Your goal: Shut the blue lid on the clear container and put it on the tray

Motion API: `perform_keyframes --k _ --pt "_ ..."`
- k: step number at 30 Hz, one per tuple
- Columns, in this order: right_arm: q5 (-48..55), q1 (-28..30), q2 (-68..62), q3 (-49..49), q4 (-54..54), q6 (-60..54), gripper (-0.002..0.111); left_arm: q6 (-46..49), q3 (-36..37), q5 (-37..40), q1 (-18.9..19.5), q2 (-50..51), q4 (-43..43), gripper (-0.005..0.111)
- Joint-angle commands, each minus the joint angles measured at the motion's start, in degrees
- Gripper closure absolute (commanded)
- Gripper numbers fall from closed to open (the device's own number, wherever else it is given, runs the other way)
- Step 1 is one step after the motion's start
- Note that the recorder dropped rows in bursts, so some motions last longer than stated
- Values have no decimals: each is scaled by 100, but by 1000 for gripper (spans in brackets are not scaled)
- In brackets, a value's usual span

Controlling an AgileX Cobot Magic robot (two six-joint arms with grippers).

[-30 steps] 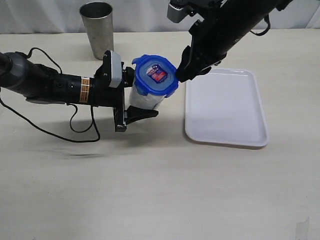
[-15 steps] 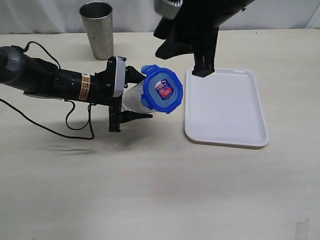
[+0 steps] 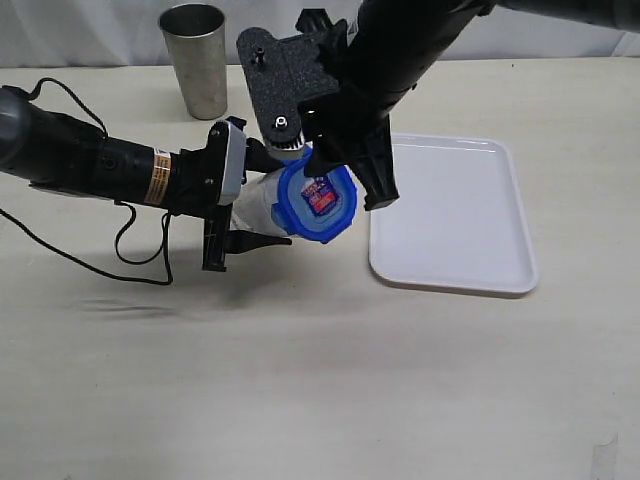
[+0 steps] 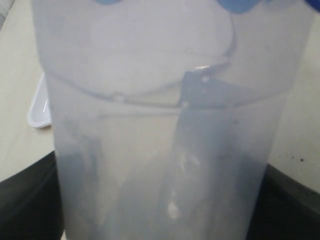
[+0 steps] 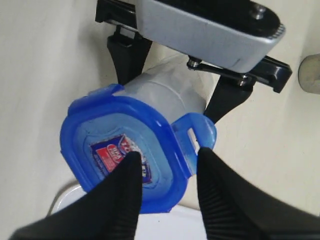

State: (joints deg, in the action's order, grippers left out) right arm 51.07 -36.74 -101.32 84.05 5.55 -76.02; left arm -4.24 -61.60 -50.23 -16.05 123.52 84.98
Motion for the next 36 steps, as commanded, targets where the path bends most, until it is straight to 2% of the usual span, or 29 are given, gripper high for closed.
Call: perform_keyframes --k 1,8,15,21,29,34,36 --pt "-243 -10 -121 -2 -52 11 72 -22 23 -152 6 -45 -24 107" --pt "-135 -10 -236 -2 24 -176 72 -22 23 -152 6 -45 -24 107" --pt "-20 -20 -589 -2 340 -496 72 -22 23 -484 6 -45 -59 107" --pt "-52 -378 -763 -2 288 -518 73 -33 23 -625 6 -45 -165 107" --pt "-24 -421 -905 -2 107 -367 73 -66 23 -788 6 -45 -165 107" --pt "-47 -444 -916 -2 95 -367 84 -66 23 -874 6 -45 -165 107" --pt "-86 -460 -916 -2 77 -367 84 -66 23 -874 6 -45 -165 107"
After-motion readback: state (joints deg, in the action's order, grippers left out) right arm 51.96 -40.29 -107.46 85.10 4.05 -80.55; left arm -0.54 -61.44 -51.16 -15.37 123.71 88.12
